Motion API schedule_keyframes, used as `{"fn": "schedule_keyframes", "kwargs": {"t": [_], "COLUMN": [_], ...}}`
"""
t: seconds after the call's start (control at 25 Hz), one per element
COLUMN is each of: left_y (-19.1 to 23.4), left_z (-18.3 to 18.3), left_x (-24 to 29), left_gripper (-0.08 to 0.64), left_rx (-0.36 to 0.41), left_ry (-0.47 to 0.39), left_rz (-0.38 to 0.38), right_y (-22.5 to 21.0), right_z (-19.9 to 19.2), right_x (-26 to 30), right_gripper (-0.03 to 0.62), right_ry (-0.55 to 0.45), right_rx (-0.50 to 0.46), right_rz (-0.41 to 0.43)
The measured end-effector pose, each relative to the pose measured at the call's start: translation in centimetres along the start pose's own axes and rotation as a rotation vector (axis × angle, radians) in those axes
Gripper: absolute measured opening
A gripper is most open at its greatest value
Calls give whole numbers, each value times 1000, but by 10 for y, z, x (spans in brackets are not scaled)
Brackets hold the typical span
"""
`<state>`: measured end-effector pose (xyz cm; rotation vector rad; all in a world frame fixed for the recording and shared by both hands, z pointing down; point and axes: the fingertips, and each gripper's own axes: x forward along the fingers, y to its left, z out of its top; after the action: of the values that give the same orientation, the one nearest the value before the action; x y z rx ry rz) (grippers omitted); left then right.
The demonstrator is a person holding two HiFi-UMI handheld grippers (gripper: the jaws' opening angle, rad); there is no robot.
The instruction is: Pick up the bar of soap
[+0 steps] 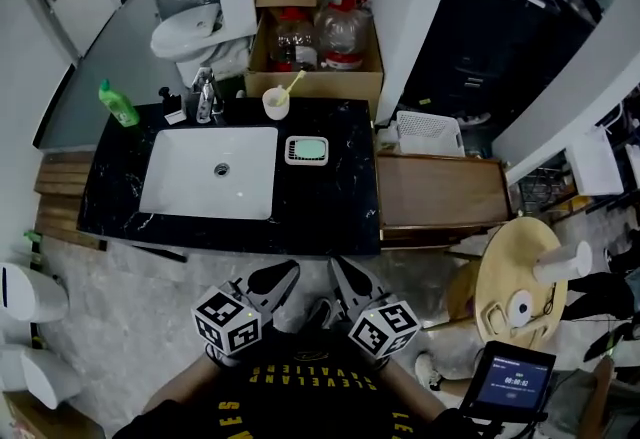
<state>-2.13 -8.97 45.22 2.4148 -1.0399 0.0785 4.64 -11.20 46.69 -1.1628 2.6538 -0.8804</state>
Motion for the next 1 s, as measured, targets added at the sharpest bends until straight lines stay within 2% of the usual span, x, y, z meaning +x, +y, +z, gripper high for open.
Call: {"fn": "schedule_keyframes", "kwargs": {"t": [0.28,0.48,0.56,0.68,0.76,0.8,0.92,1.0], "left_y": [14,46,62,85,102,110,130,142], "left_z": [12,23,29,36,39,40,46,51], "left_x": [32,44,48,54,55,55,55,55], "left_gripper": [15,22,45,129,163,177,181,181], "left_rx": [-7,24,47,72,81,81,69,64], "left_ry": [15,16,19,33,50,57,72,77], "left_rz": [34,83,103,119,125,124,111,104], "right_y": [-37,-67,-78,-92,-97,-99,-110,-123], "right_z": [28,53,61,69,68,67,56,44], "right_x": [18,49,66,98,126,141,186,212], "right_gripper": [18,18,20,37,154,185,223,248], "right_ry": [3,20,47,117,189,229,371,493], "right_rx": [10,-87,-166,-332,-460,-535,-772,-880], "right_rz": [7,-13,-21,-30,-13,2,69,117]}}
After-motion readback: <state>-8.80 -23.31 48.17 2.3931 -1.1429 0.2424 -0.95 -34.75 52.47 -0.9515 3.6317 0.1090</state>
